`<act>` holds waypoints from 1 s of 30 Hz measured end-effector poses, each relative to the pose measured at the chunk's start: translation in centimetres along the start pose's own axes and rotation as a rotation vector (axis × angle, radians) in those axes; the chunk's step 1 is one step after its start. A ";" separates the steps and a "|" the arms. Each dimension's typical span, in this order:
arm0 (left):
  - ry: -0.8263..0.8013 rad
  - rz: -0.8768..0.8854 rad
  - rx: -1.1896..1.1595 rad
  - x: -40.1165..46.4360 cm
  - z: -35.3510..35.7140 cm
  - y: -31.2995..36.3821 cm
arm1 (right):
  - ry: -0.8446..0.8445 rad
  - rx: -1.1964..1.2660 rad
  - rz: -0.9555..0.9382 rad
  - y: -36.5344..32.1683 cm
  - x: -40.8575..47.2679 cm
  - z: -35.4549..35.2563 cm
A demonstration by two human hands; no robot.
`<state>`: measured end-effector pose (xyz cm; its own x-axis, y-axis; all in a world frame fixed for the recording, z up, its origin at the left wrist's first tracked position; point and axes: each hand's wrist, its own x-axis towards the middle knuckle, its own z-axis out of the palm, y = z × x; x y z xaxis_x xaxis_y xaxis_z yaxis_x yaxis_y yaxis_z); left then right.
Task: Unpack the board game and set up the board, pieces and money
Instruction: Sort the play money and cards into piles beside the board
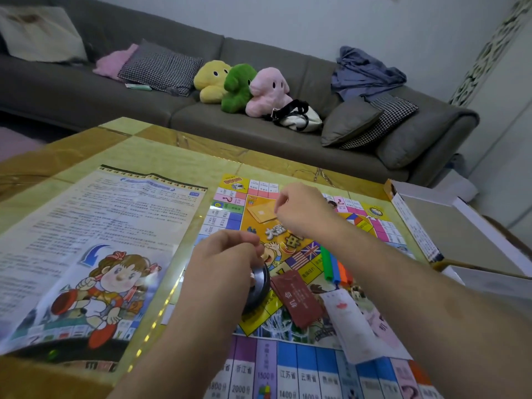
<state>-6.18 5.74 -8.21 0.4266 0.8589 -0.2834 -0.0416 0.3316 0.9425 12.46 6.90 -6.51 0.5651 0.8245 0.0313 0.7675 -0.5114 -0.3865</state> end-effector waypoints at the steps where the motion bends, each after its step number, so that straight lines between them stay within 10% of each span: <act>1: 0.003 0.005 0.010 -0.1 0.1 0.0 | -0.090 -0.006 -0.046 0.5 -1.6 -0.6; 6: -0.001 -0.012 0.070 -0.9 0.8 -0.2 | -0.484 -0.195 -0.252 3.9 -8.0 -0.7; 16: -0.034 -0.009 0.090 -3.1 1.1 -0.3 | -0.453 -0.237 -0.253 4.1 -10.2 0.2; 24: -0.072 -0.007 0.228 -2.1 1.3 -1.4 | -0.365 0.402 -0.037 5.4 -11.2 -2.4; 30: -0.551 -0.321 0.138 -4.1 3.5 -1.6 | -0.412 0.647 -0.123 5.0 -15.9 -4.3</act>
<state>-4.68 0.33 -7.89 0.8008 0.3876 -0.4566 0.2653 0.4538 0.8507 8.60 -9.84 -4.99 0.2323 0.9544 -0.1874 0.4161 -0.2716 -0.8678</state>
